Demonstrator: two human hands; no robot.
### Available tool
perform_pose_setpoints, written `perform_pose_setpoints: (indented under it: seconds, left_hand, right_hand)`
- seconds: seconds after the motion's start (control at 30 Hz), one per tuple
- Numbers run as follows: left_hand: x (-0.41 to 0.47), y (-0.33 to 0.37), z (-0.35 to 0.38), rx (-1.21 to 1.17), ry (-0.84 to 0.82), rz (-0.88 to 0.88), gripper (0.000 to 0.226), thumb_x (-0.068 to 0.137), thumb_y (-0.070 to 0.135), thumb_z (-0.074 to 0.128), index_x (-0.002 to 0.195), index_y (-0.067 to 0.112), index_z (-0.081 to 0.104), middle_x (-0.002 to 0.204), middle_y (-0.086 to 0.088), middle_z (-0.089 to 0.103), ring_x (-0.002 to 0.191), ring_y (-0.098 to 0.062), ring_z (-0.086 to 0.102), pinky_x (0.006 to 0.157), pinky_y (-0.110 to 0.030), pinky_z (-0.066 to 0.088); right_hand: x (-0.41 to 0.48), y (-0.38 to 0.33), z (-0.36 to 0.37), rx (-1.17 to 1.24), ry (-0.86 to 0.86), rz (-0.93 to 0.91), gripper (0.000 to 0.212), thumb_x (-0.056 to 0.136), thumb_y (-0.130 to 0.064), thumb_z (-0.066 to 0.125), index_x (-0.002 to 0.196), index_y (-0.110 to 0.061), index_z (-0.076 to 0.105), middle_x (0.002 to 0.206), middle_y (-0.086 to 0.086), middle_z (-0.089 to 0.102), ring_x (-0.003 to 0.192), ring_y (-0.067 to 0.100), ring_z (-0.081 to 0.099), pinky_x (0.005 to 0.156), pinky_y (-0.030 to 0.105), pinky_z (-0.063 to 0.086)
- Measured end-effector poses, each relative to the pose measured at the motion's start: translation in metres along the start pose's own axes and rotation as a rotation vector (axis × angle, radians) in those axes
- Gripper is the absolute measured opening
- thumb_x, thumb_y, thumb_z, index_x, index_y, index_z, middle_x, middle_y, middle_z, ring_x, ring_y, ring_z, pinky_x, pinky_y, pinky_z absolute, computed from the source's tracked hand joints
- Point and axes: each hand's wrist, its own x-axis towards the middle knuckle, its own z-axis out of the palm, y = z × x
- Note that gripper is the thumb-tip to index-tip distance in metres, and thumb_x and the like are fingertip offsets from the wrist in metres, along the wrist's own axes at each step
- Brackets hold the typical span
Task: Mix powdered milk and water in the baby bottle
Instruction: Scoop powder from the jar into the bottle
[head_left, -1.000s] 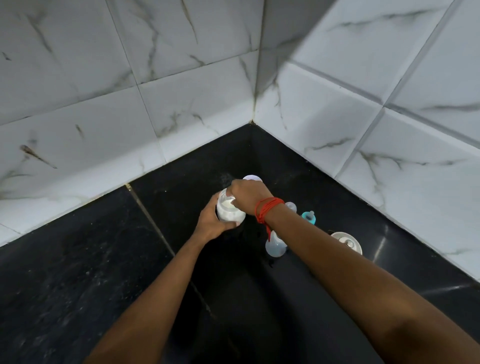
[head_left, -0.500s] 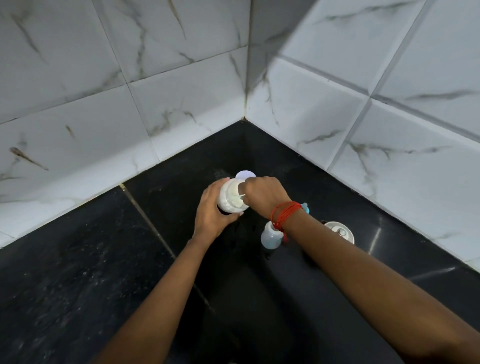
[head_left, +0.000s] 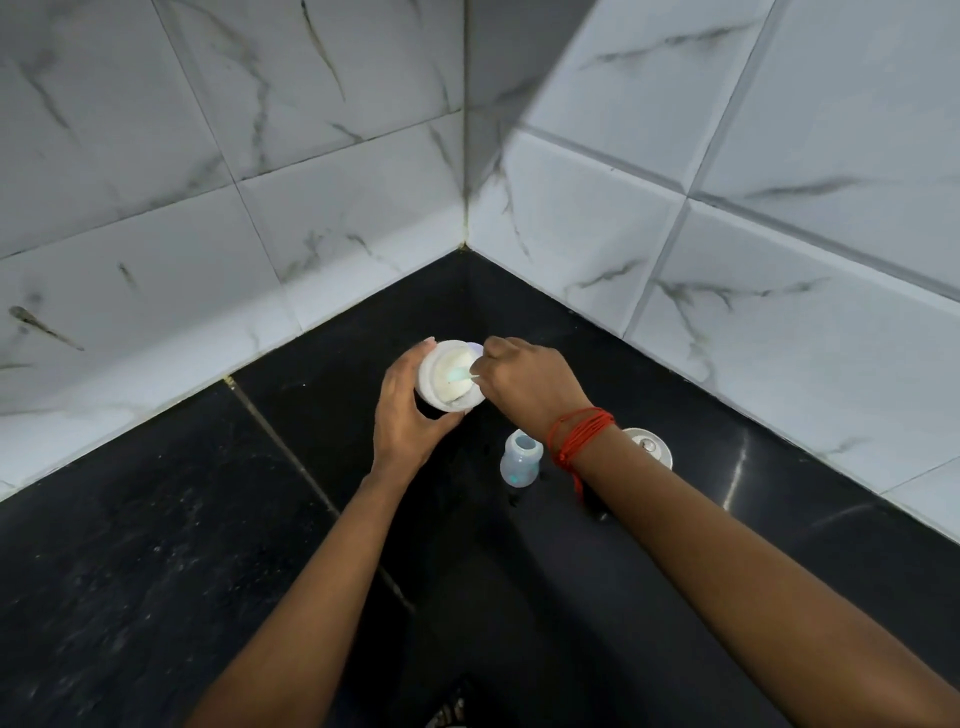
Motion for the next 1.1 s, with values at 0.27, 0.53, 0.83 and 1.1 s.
perform_pose_setpoints:
  seconds: [0.27, 0.53, 0.83, 1.1]
  left_hand:
    - [-0.004, 0.004, -0.007, 0.063, -0.008, 0.107, 0.084, 0.073, 0.029, 0.096, 0.144, 0.019, 0.054, 0.152, 0.012, 0.052, 0.137, -0.006, 0.049, 0.113, -0.017, 0.035]
    - [-0.003, 0.003, -0.007, 0.085, -0.061, 0.119, 0.080, 0.075, 0.029, 0.095, 0.145, 0.018, 0.056, 0.153, 0.009, 0.053, 0.141, -0.010, 0.047, 0.114, -0.017, 0.034]
    - [-0.004, 0.000, -0.005, 0.093, -0.094, 0.083, 0.085, 0.073, 0.031, 0.095, 0.147, 0.018, 0.055, 0.152, 0.012, 0.051, 0.140, -0.006, 0.044, 0.113, -0.010, 0.029]
    - [-0.009, -0.016, -0.006, 0.017, -0.096, -0.111, 0.098, 0.058, 0.035, 0.102, 0.144, 0.030, 0.055, 0.145, 0.018, 0.058, 0.132, -0.005, 0.052, 0.109, -0.021, 0.040]
  right_hand:
    - [0.001, -0.006, 0.002, -0.123, -0.077, -0.024, 0.031, 0.048, -0.009, 0.089, 0.050, -0.021, 0.061, 0.058, -0.004, 0.054, 0.045, 0.016, 0.049, 0.045, 0.019, 0.021]
    - [0.000, -0.010, 0.014, -0.185, -0.096, -0.017, 0.022, 0.054, -0.002, 0.081, 0.057, -0.018, 0.067, 0.061, -0.002, 0.059, 0.047, 0.016, 0.054, 0.044, 0.019, 0.029]
    - [0.004, -0.016, 0.020, 0.041, -0.203, 0.085, 0.020, 0.094, -0.012, 0.053, 0.100, -0.020, 0.070, 0.099, 0.000, 0.070, 0.089, 0.022, 0.067, 0.064, 0.029, 0.038]
    - [0.008, 0.006, 0.027, 1.109, -0.260, 0.556, 0.014, 0.086, -0.020, 0.070, 0.093, -0.017, 0.081, 0.093, -0.003, 0.077, 0.090, 0.011, 0.068, 0.082, 0.026, 0.052]
